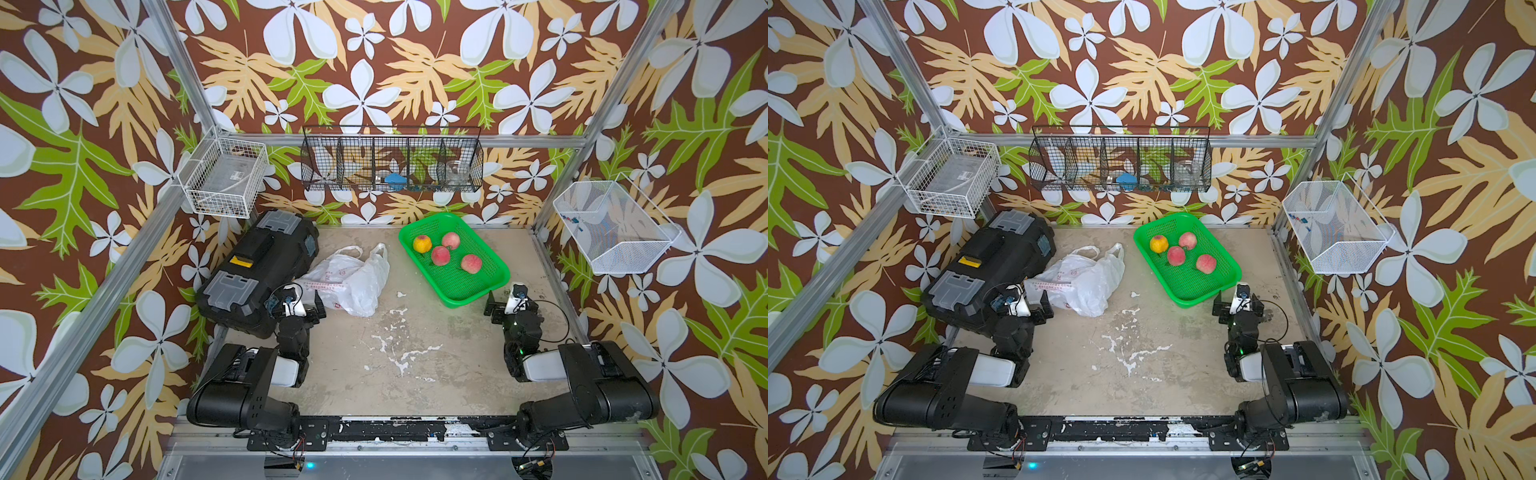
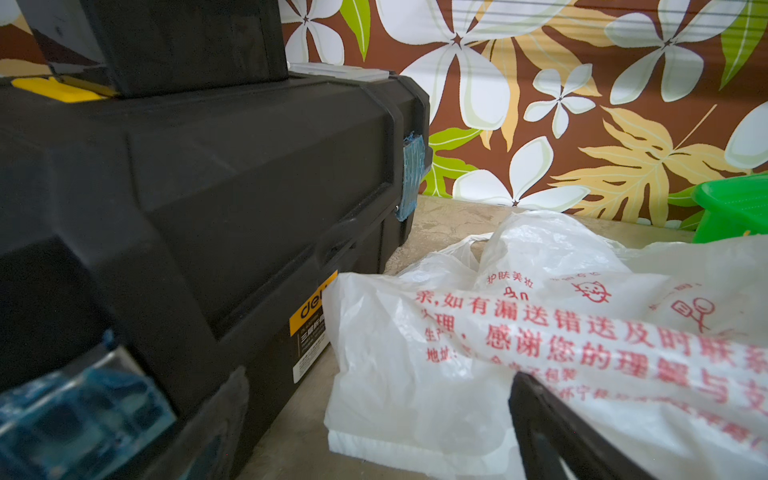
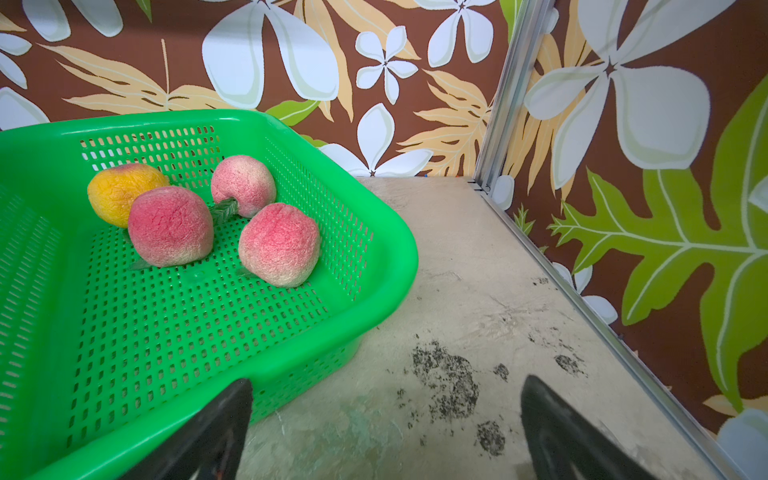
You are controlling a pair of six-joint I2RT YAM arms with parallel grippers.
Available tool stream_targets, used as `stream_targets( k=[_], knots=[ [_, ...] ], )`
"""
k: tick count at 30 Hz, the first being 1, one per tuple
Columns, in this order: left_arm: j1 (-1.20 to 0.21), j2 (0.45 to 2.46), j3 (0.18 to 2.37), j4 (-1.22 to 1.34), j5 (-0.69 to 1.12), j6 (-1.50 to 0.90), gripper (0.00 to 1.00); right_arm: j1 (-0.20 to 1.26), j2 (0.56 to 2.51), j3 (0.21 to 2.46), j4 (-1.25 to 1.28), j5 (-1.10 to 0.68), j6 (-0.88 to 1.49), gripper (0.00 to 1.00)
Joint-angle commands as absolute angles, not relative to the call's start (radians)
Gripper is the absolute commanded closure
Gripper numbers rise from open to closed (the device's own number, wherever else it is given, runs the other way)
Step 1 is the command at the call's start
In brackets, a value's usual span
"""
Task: Place the peach into a plastic bag & tie a knot
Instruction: Pick up the plastic bag at the center of the board.
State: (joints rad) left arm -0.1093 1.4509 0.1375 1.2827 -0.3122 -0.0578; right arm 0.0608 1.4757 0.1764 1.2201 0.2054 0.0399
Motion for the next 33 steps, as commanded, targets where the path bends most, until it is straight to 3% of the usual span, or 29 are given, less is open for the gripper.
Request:
stream_targets(
  k=[1, 9, 16, 19, 22, 24, 26, 28, 33],
  knots=[
    [-0.109, 1.450, 0.142, 1.315, -0.308, -0.057, 0.00, 0.059, 1.480, 0.187, 1.242, 0.181, 0.037, 0.00],
    [-0.102, 1.410, 0.142, 1.286, -0.237, -0.031, 0.00, 0.060, 1.440, 0.187, 1.246, 0.201, 0.034, 0.00],
    [-0.247, 1.132, 0.281, 0.784, -0.520, -0.104, 0.00, 0.133, 1.147, 0.439, 0.531, 0.331, 0.198, 0.00],
    [-0.284, 1.042, 0.392, 0.538, -0.517, -0.227, 0.00, 0.208, 1.087, 0.542, 0.333, 0.409, 0.238, 0.00],
    [-0.284, 0.982, 0.505, 0.354, -0.459, -0.333, 0.00, 0.212, 1.052, 0.644, 0.145, 0.239, 0.437, 0.00],
    [-0.284, 0.945, 0.574, 0.279, -0.403, -0.416, 0.00, 0.181, 1.052, 0.642, 0.182, 0.000, 0.550, 0.00],
    [-0.284, 0.919, 0.624, 0.220, -0.316, -0.516, 0.00, 0.155, 1.061, 0.627, 0.249, -0.230, 0.611, 0.11],
    [-0.282, 0.909, 0.655, 0.238, -0.153, -0.455, 0.00, 0.185, 1.076, 0.658, 0.198, -0.262, 0.623, 0.18],
    [-0.292, 1.050, 0.798, 0.042, 0.075, -0.433, 0.01, 0.266, 1.103, 0.768, 0.004, -0.199, 0.592, 0.18]
  ],
)
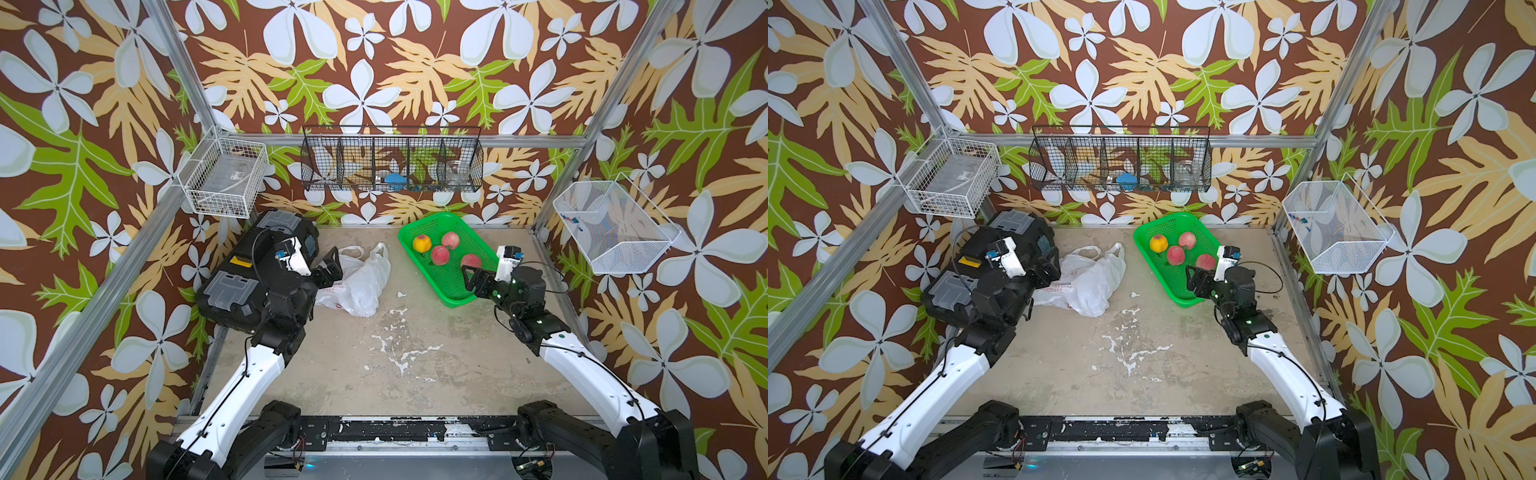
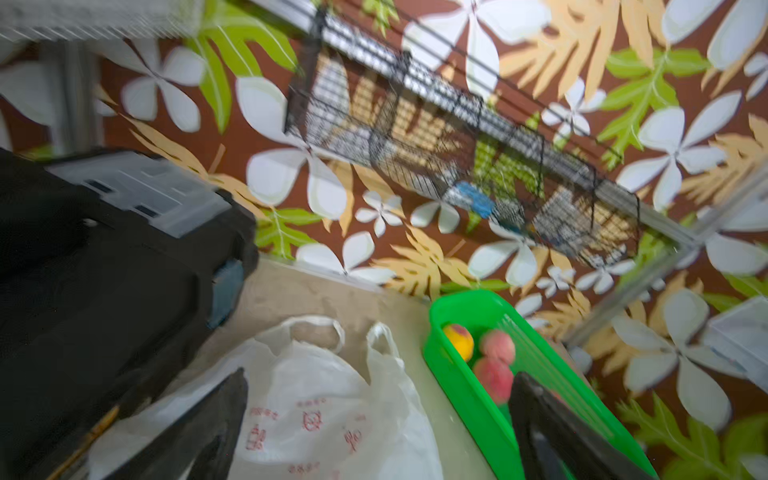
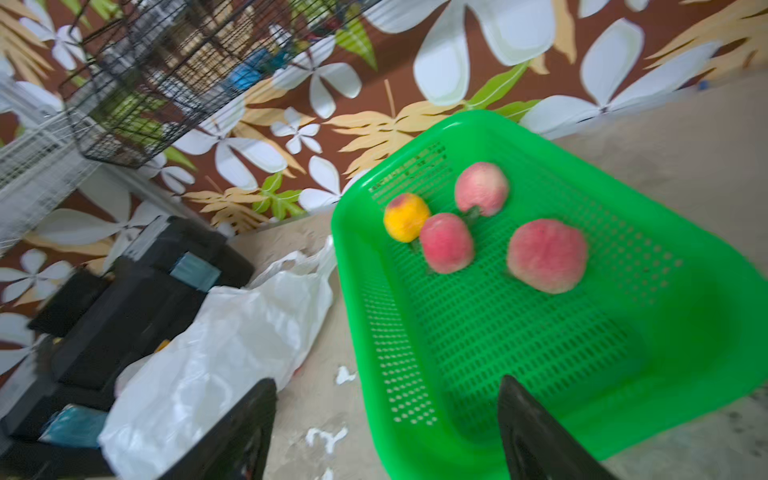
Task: Place the peach into a plastic bag & tie a knot
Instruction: Pick up the plastic bag at the center of the board.
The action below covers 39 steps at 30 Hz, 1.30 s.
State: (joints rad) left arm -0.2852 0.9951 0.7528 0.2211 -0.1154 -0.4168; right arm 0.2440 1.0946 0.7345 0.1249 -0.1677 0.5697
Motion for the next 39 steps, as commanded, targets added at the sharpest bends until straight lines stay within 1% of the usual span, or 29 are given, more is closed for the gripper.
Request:
stream_targets(
  k=[1, 2, 7, 10, 11, 13, 15, 16, 18, 19, 22, 25, 27, 31, 35, 39],
  knots=[
    [-0.303, 1.079, 0.814, 0.002, 0.082, -0.431, 0.04, 0.275, 1.108, 0.781, -0.011, -0.200, 0.587, 0.18],
    [-0.328, 1.116, 0.834, -0.040, 0.071, -0.408, 0.05, 0.285, 1.114, 0.796, -0.027, -0.207, 0.580, 0.18],
    [-0.494, 1.327, 0.989, -0.253, -0.153, -0.289, 0.06, 0.361, 1.146, 0.826, -0.061, -0.173, 0.575, 0.17],
    [-0.523, 1.449, 1.069, -0.339, -0.270, -0.263, 0.12, 0.399, 1.169, 0.826, -0.049, -0.173, 0.581, 0.17],
    [-0.526, 1.480, 1.087, -0.359, -0.310, -0.257, 0.16, 0.411, 1.179, 0.828, -0.051, -0.173, 0.584, 0.17],
    [-0.532, 1.511, 1.095, -0.367, -0.362, -0.251, 0.27, 0.434, 1.199, 0.840, -0.061, -0.175, 0.584, 0.17],
    [-0.545, 1.528, 1.090, -0.361, -0.371, -0.237, 0.48, 0.459, 1.220, 0.853, -0.073, -0.168, 0.587, 0.17],
    [-0.552, 1.531, 1.086, -0.356, -0.365, -0.235, 0.55, 0.469, 1.228, 0.859, -0.078, -0.167, 0.591, 0.17],
    [-0.565, 1.523, 1.068, -0.345, -0.322, -0.224, 0.73, 0.483, 1.250, 0.873, -0.094, -0.169, 0.609, 0.17],
    [-0.569, 1.512, 1.053, -0.335, -0.298, -0.222, 0.78, 0.489, 1.257, 0.878, -0.099, -0.172, 0.617, 0.18],
    [-0.572, 1.444, 0.989, -0.307, -0.212, -0.234, 0.99, 0.517, 1.279, 0.886, -0.108, -0.195, 0.661, 0.18],
    [-0.590, 1.287, 0.852, -0.203, -0.139, -0.282, 1.00, 0.560, 1.309, 0.890, -0.098, -0.215, 0.726, 0.18],
    [-0.610, 1.154, 0.729, -0.086, -0.112, -0.321, 1.00, 0.584, 1.334, 0.890, -0.063, -0.240, 0.784, 0.17],
    [-0.620, 0.939, 0.529, 0.099, -0.096, -0.406, 1.00, 0.610, 1.434, 0.937, -0.002, -0.272, 0.883, 0.08],
    [-0.627, 0.884, 0.493, 0.110, -0.094, -0.442, 1.00, 0.615, 1.540, 1.029, -0.005, -0.288, 0.927, 0.02],
    [-0.662, 0.883, 0.467, 0.113, -0.098, -0.466, 1.00, 0.619, 1.631, 1.140, -0.037, -0.256, 0.916, 0.00]
  ],
)
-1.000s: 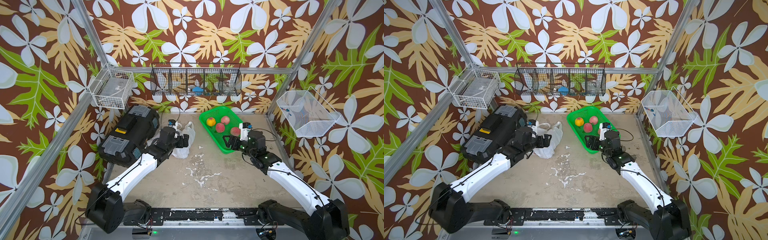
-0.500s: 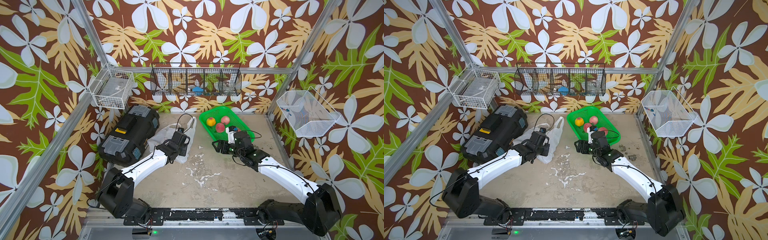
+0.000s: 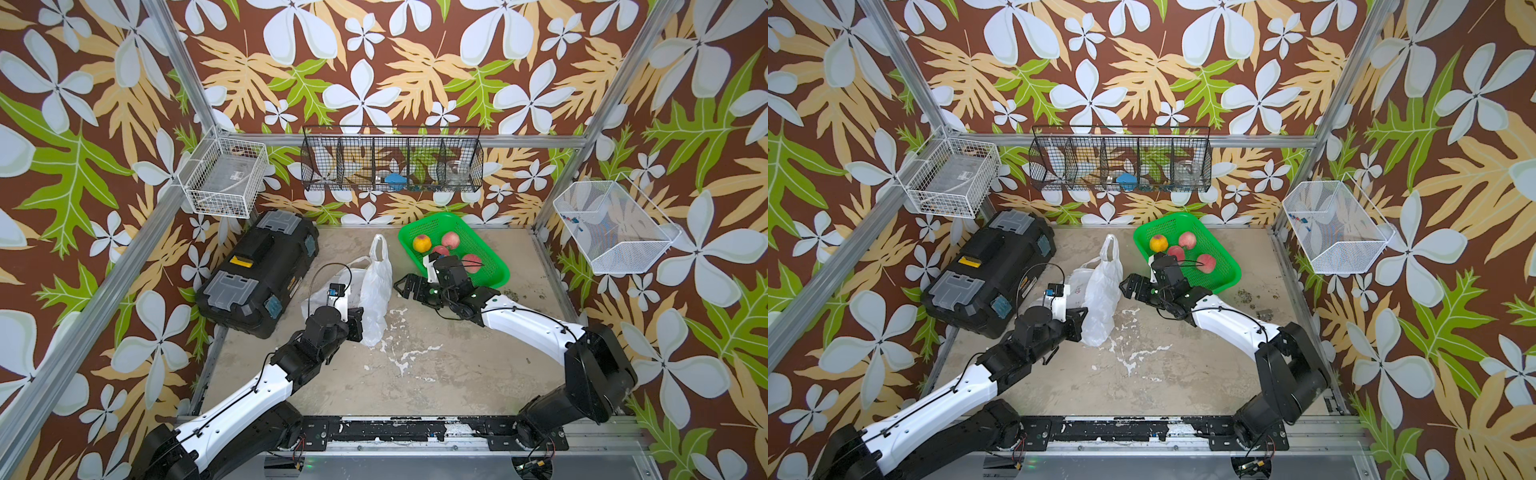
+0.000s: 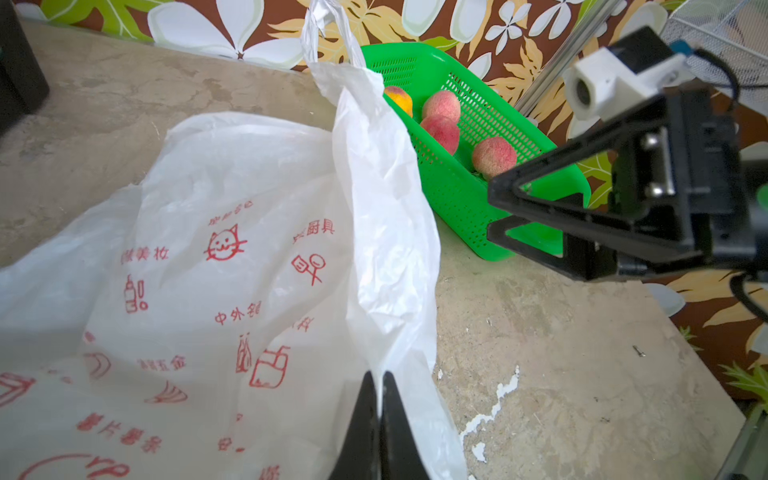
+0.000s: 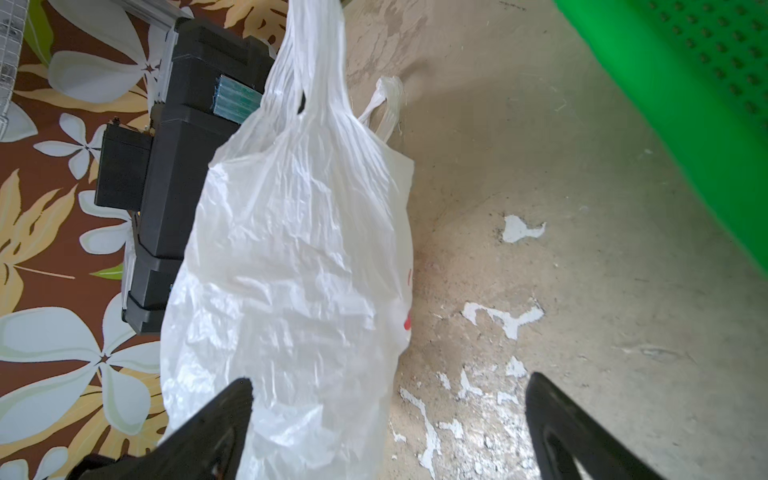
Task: Place the peach into a plastic bag & tie a knot
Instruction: Pick up the plastic bag at the center of the board.
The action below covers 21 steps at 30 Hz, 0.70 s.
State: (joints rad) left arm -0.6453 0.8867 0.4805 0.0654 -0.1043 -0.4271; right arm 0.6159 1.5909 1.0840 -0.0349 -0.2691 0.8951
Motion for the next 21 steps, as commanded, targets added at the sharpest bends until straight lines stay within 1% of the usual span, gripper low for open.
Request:
stream_targets(
  k=[1, 9, 13, 15, 16, 17, 18, 19, 20, 21],
  knots=[
    [-0.675, 0.880, 0.458, 0.115, -0.108, -0.473, 1.00, 0.620, 1.667, 1.182, -0.057, -0.249, 0.903, 0.00],
    [-0.748, 0.874, 0.421, 0.125, -0.145, -0.499, 1.00, 0.620, 1.931, 1.460, -0.155, -0.233, 0.863, 0.01],
    [-0.779, 0.903, 0.416, 0.138, -0.156, -0.499, 1.00, 0.645, 2.012, 1.547, -0.216, -0.177, 0.818, 0.05],
    [-0.797, 0.923, 0.420, 0.143, -0.156, -0.502, 1.00, 0.654, 2.046, 1.594, -0.265, -0.149, 0.784, 0.13],
    [-0.807, 0.932, 0.424, 0.143, -0.162, -0.504, 1.00, 0.657, 2.059, 1.618, -0.292, -0.126, 0.762, 0.21],
    [-0.817, 0.936, 0.430, 0.142, -0.167, -0.507, 1.00, 0.659, 2.064, 1.628, -0.308, -0.099, 0.735, 0.31],
    [-0.823, 0.934, 0.436, 0.137, -0.165, -0.511, 0.98, 0.661, 2.062, 1.628, -0.313, -0.069, 0.716, 0.42],
    [-0.825, 0.930, 0.447, 0.126, -0.160, -0.518, 0.93, 0.661, 2.052, 1.623, -0.310, -0.040, 0.692, 0.54],
    [-0.826, 0.919, 0.459, 0.112, -0.156, -0.525, 0.86, 0.661, 2.040, 1.618, -0.302, -0.016, 0.664, 0.62],
    [-0.826, 0.907, 0.472, 0.096, -0.152, -0.527, 0.80, 0.660, 2.029, 1.618, -0.297, 0.000, 0.640, 0.68]
  ],
)
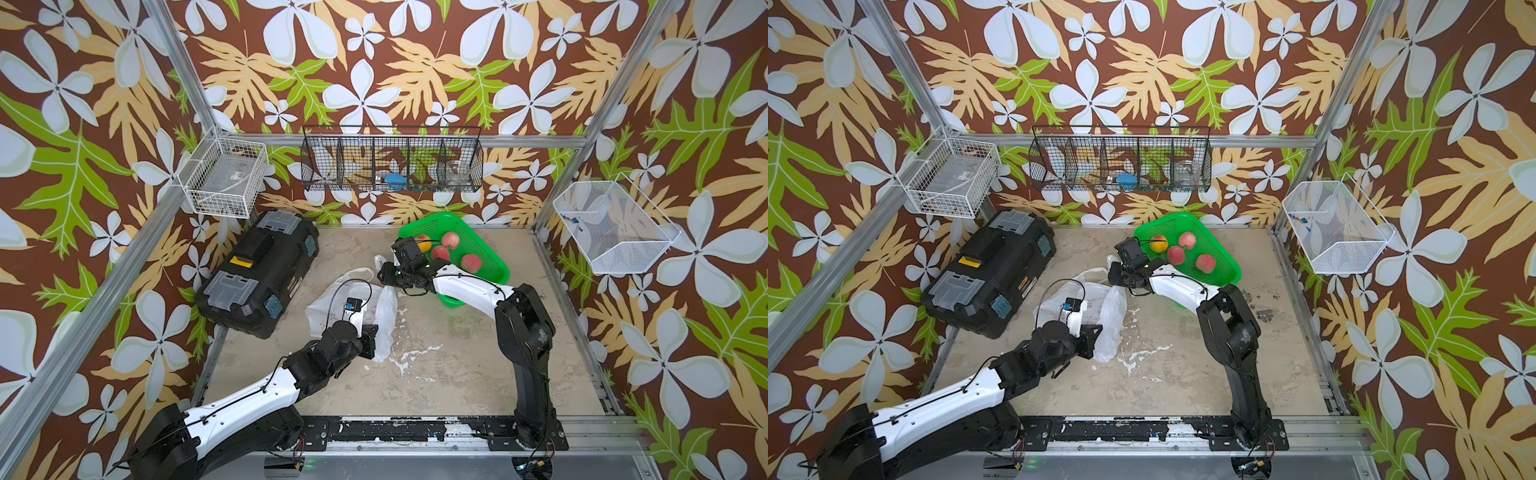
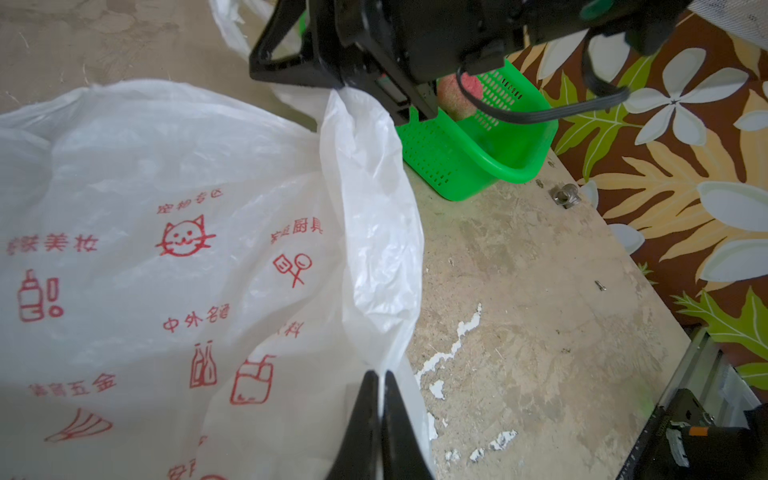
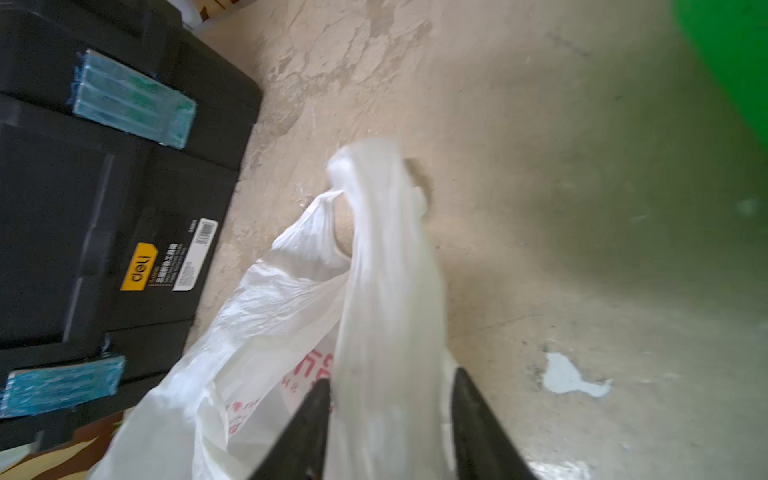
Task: Place the peach into a plastic bag & tie a knot
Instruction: Pick up the plastic bag at the center of the board.
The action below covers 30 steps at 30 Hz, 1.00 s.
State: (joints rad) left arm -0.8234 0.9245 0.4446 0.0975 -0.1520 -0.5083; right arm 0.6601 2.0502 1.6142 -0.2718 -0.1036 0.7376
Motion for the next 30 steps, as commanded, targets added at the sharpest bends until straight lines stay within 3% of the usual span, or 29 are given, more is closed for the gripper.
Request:
stream_targets(
  k=[1, 6, 9, 15, 20, 25, 30],
  knots=[
    [-0.826, 0.895, 0.500, 0.059, -0.151, -0.526, 0.71, 0.659, 2.015, 1.615, -0.284, 0.005, 0.607, 0.73],
    [-0.825, 0.890, 0.752, -0.244, -0.186, -0.518, 0.35, 0.659, 1.922, 1.598, -0.167, -0.111, 0.399, 1.00],
    [-0.822, 0.930, 0.938, -0.428, -0.260, -0.507, 0.26, 0.660, 1.840, 1.577, -0.088, -0.155, 0.283, 1.00],
    [-0.699, 1.020, 1.268, -0.645, -0.294, -0.491, 0.23, 0.660, 1.653, 1.494, 0.138, -0.281, 0.074, 1.00],
    [-0.530, 1.003, 1.400, -0.668, -0.203, -0.468, 0.12, 0.660, 1.446, 1.225, 0.393, -0.419, 0.002, 1.00],
    [-0.409, 0.994, 1.346, -0.673, 0.010, -0.475, 0.08, 0.660, 1.310, 0.971, 0.574, -0.350, 0.123, 1.00],
    [-0.396, 0.911, 1.114, -0.570, 0.207, -0.618, 0.06, 0.659, 1.292, 0.939, 0.579, -0.304, 0.188, 1.00]
  ],
)
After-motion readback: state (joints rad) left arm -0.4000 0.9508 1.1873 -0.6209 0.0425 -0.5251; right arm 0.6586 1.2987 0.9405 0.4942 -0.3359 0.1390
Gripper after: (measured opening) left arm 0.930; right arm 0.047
